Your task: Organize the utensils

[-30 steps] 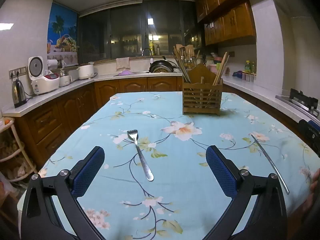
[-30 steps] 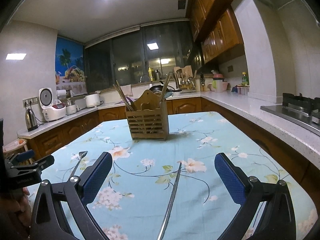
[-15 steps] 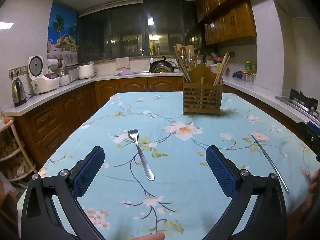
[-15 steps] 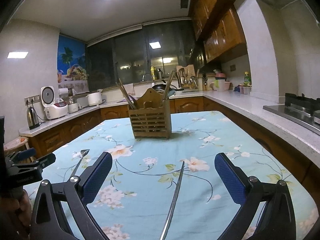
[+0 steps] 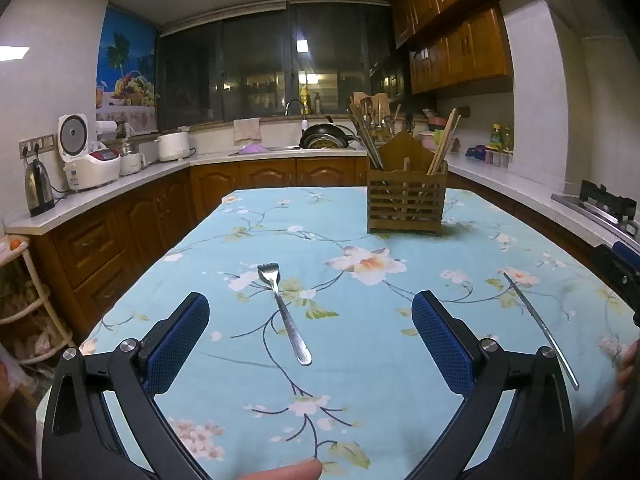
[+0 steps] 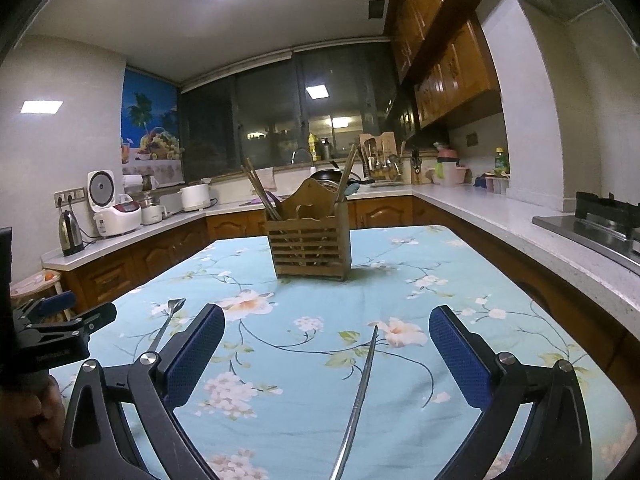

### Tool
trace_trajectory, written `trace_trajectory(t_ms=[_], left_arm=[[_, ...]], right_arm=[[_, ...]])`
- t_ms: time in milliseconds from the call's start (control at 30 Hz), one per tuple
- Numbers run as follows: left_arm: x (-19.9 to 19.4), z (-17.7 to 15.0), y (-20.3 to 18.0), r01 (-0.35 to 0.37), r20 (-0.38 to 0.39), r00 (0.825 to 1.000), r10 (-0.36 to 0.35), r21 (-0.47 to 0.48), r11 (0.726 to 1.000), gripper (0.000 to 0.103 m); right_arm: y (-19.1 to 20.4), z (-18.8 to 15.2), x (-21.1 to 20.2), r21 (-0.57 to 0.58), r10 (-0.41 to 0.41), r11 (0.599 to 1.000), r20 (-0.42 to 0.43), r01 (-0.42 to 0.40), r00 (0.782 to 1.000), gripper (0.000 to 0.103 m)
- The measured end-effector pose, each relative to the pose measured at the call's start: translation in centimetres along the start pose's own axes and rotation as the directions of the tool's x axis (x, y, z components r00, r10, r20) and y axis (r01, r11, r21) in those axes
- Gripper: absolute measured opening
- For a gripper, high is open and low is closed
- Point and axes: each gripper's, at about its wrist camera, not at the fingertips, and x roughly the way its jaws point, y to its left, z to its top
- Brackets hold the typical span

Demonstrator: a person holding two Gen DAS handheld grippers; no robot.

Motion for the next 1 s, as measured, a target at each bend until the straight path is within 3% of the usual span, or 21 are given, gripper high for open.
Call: trace_trajectory(t_ms=[1000], left_arm=[[-0.31,0.49,-0.58,0.019,0.005,1.000,-0.019,0.005,1.000,0.103]], right_arm=[[0.07,0.12,0.14,0.000,0.003,1.000,0.002,-0.003,1.000,0.103]])
